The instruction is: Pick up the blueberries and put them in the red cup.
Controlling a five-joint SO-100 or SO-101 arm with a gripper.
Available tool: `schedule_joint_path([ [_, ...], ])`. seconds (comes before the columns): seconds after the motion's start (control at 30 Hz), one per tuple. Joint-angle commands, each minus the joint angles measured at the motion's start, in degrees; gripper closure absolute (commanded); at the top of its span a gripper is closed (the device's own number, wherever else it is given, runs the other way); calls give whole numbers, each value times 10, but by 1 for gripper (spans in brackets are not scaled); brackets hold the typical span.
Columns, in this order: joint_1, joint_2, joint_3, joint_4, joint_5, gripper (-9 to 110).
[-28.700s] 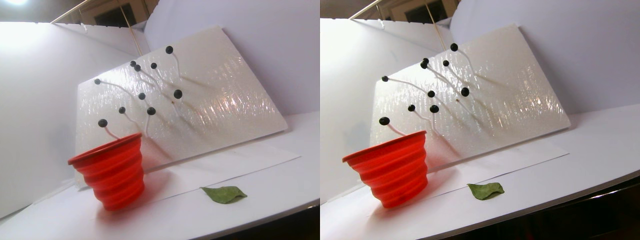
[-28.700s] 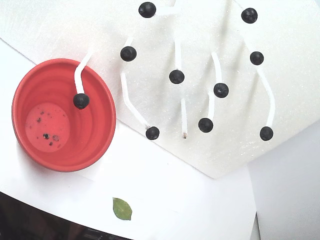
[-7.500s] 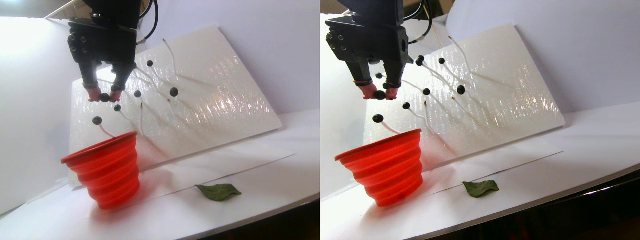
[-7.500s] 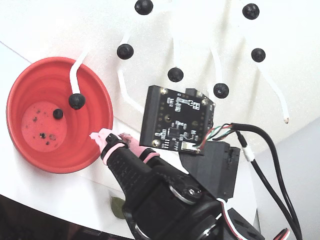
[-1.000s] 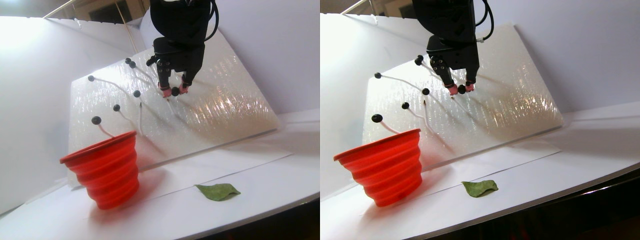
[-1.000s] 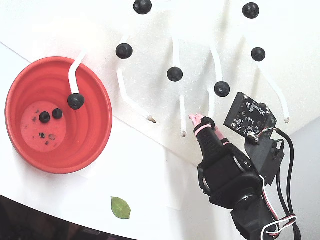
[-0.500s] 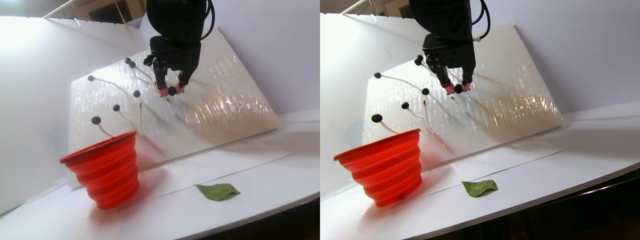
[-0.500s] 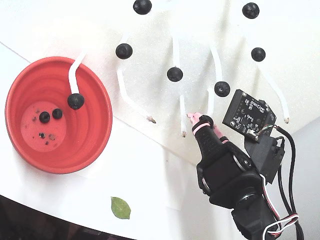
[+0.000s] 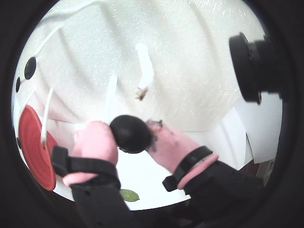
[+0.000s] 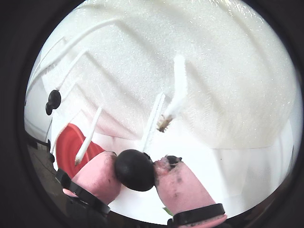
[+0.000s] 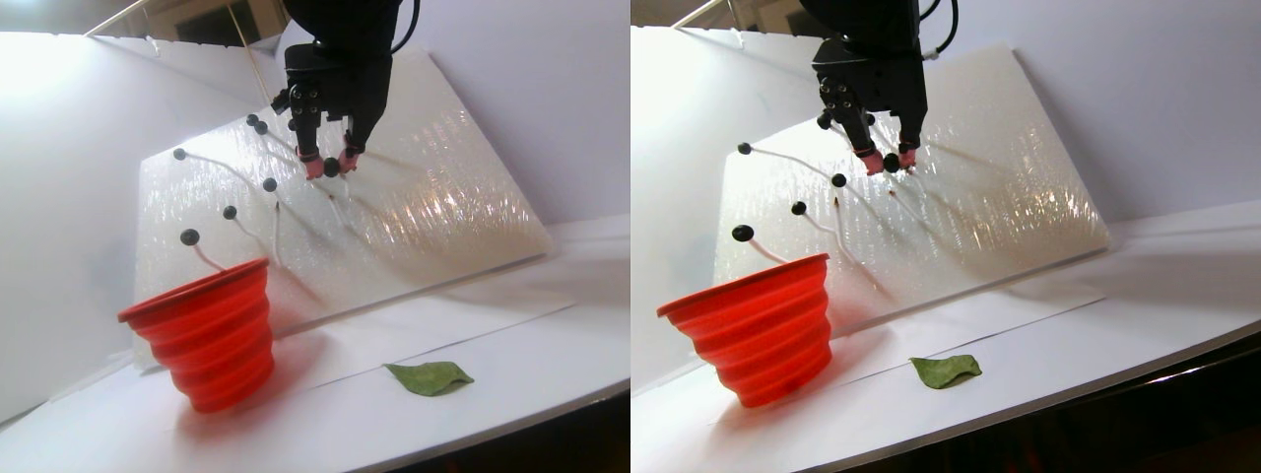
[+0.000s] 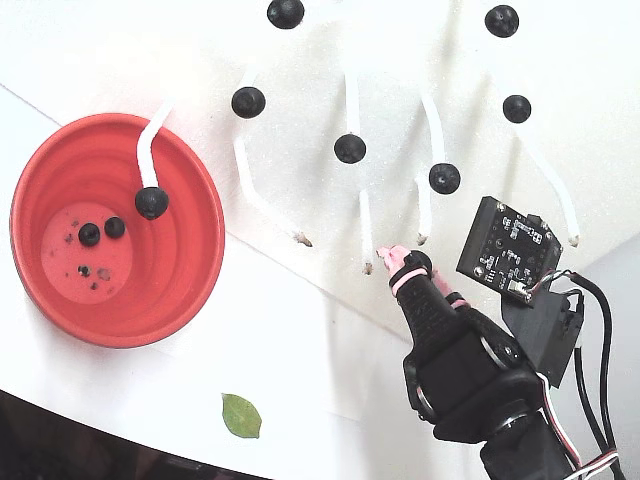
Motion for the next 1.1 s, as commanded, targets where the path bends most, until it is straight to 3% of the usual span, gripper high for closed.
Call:
schedule_joint_path([
  [0.0,-29,80,-7,19,8,90],
  [1.07,-134,221,43,190,62,90],
])
